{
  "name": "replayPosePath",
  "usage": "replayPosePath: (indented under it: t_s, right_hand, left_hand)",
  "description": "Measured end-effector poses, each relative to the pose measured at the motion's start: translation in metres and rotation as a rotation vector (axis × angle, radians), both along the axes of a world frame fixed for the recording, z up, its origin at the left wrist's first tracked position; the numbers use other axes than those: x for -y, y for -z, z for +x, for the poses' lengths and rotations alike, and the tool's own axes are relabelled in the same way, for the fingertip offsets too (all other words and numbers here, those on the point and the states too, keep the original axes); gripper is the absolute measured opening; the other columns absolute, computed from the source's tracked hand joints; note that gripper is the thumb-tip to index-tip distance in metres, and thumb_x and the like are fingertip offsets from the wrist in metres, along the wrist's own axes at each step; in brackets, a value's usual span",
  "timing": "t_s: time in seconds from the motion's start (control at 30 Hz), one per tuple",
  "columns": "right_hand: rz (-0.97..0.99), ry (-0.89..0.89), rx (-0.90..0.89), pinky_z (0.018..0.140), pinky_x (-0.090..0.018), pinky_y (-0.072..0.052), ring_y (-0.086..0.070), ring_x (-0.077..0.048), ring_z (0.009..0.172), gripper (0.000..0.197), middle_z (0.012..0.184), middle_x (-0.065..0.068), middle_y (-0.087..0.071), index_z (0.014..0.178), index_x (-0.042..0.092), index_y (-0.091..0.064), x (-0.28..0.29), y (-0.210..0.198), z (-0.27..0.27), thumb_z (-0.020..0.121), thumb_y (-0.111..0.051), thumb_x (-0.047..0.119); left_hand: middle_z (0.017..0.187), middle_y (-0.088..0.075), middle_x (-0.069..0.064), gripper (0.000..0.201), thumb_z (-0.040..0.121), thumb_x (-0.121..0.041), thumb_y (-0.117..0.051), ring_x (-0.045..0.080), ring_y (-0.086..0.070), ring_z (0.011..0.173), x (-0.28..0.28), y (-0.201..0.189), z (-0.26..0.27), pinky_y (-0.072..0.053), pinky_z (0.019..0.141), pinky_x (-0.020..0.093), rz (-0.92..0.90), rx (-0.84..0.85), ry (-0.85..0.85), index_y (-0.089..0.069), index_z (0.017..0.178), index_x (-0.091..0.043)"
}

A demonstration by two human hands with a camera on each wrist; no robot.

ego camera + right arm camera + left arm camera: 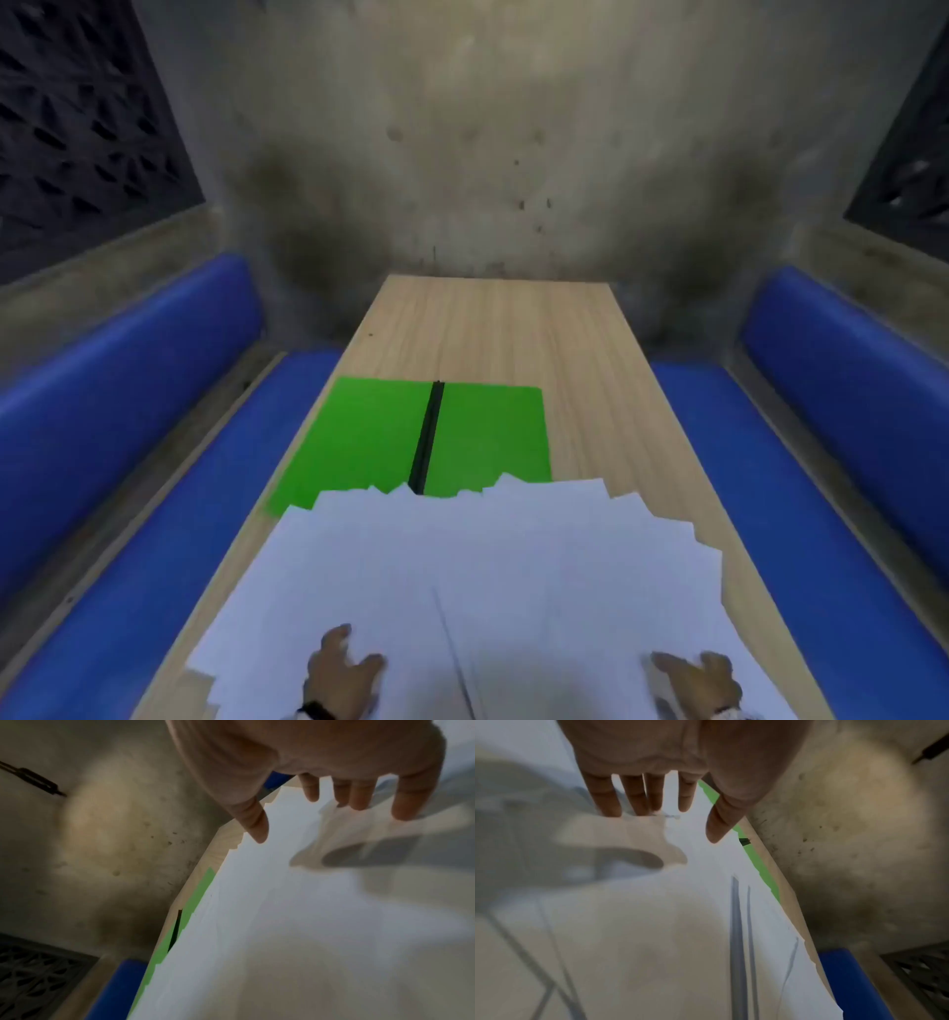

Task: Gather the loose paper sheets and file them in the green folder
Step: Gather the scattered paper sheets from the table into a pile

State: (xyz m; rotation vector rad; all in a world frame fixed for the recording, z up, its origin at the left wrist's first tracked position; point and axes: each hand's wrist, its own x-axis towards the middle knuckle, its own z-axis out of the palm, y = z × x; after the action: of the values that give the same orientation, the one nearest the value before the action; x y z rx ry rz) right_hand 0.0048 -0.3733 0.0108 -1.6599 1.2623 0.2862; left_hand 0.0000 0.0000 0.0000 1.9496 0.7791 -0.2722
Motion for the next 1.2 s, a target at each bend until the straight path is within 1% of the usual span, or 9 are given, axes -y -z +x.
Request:
replayPosePath:
  t_s: [0.07, 0.2, 0.5, 0.63, 0.73, 0.87, 1.0, 1.1, 1.2]
  right_hand:
    - [-0.002, -0.078, -0.053, 0.113, -0.045, -0.027, -0.028, -0.035, 0.14, 0.093, 0.154, -0.017, -0.025, 0.147, 0.001, -0.026, -0.003, -0.005, -0.001, 0.074, -0.079, 0.022]
    - [-0.154, -0.323, -0.09, 0.112, -0.045, -0.03, -0.036, -0.035, 0.136, 0.094, 0.148, -0.018, -0.034, 0.144, 0.007, -0.031, -0.016, 0.011, 0.002, 0.069, -0.08, 0.038]
    - [-0.442, -0.885, -0.197, 0.111, -0.049, -0.023, -0.013, -0.026, 0.145, 0.083, 0.159, 0.002, -0.009, 0.143, 0.038, -0.025, -0.059, 0.022, -0.013, 0.071, -0.051, 0.072]
    - [-0.458, -0.667, -0.205, 0.112, -0.06, -0.016, 0.002, -0.03, 0.147, 0.097, 0.161, -0.002, 0.003, 0.147, 0.034, -0.019, -0.043, 0.019, -0.008, 0.068, -0.063, 0.069]
    - [-0.46, -0.533, -0.219, 0.11, -0.062, -0.019, 0.002, -0.034, 0.145, 0.108, 0.158, -0.006, 0.008, 0.145, 0.029, -0.02, -0.03, 0.022, -0.006, 0.058, -0.076, 0.06]
    - [-0.451, -0.368, -0.134, 0.107, -0.054, -0.027, -0.021, -0.037, 0.137, 0.107, 0.152, -0.015, -0.011, 0.14, 0.018, -0.026, -0.022, 0.021, -0.004, 0.054, -0.087, 0.041]
    - [-0.454, -0.131, -0.097, 0.101, -0.056, -0.036, -0.034, -0.042, 0.127, 0.109, 0.138, -0.026, -0.034, 0.14, 0.009, -0.024, -0.006, 0.016, 0.003, 0.054, -0.088, 0.029]
    - [-0.37, -0.036, -0.097, 0.092, -0.056, -0.038, -0.038, -0.046, 0.124, 0.1, 0.136, -0.027, -0.035, 0.134, 0.001, -0.03, 0.007, 0.015, 0.007, 0.058, -0.087, 0.028]
    - [-0.338, -0.032, -0.062, 0.1, -0.055, -0.034, -0.036, -0.047, 0.128, 0.1, 0.141, -0.03, -0.031, 0.139, -0.003, -0.027, 0.013, 0.019, 0.005, 0.063, -0.086, 0.026]
  left_hand:
    - [0.142, -0.041, 0.023, 0.089, 0.062, -0.023, -0.074, 0.034, -0.041, 0.131, 0.005, -0.003, 0.004, -0.035, 0.105, 0.039, -0.077, -0.006, 0.036, -0.035, 0.139, -0.003]
    - [0.147, -0.038, 0.015, 0.086, 0.072, -0.021, -0.071, 0.031, -0.044, 0.13, 0.016, 0.003, 0.014, -0.036, 0.099, 0.033, -0.106, -0.029, 0.088, -0.024, 0.143, -0.009]
    - [0.104, -0.071, 0.011, 0.03, 0.065, -0.028, -0.065, 0.023, -0.063, 0.085, 0.012, 0.006, 0.022, -0.047, 0.069, 0.024, 0.02, -0.045, 0.362, -0.065, 0.093, -0.016]
    - [0.138, -0.045, 0.008, 0.075, 0.077, -0.01, -0.06, 0.029, -0.05, 0.12, 0.017, 0.012, 0.025, -0.042, 0.097, 0.034, 0.277, 0.112, 0.399, -0.029, 0.144, -0.023]
    - [0.147, -0.026, 0.005, 0.088, 0.078, -0.015, -0.063, 0.028, -0.042, 0.129, 0.03, 0.009, 0.024, -0.037, 0.107, 0.035, 0.247, 0.139, 0.457, -0.012, 0.149, -0.029]
    - [0.146, -0.036, 0.006, 0.085, 0.081, -0.007, -0.059, 0.027, -0.05, 0.122, 0.038, 0.01, 0.027, -0.04, 0.099, 0.03, 0.187, 0.15, 0.405, -0.012, 0.149, -0.03]
    - [0.106, -0.061, 0.008, 0.094, 0.077, -0.004, -0.061, 0.027, -0.059, 0.082, 0.023, 0.007, 0.035, -0.044, 0.071, 0.027, 0.071, 0.132, 0.228, -0.008, 0.147, -0.036]
    - [0.097, -0.066, 0.006, 0.036, 0.076, -0.005, -0.061, 0.024, -0.058, 0.084, 0.013, 0.002, 0.037, -0.043, 0.068, 0.025, 0.029, 0.053, 0.288, -0.056, 0.108, -0.02]
    - [0.077, -0.065, 0.004, 0.015, 0.078, -0.002, -0.057, 0.023, -0.057, 0.072, 0.009, 0.005, 0.032, -0.042, 0.06, 0.024, -0.04, 0.07, 0.315, -0.061, 0.075, -0.015]
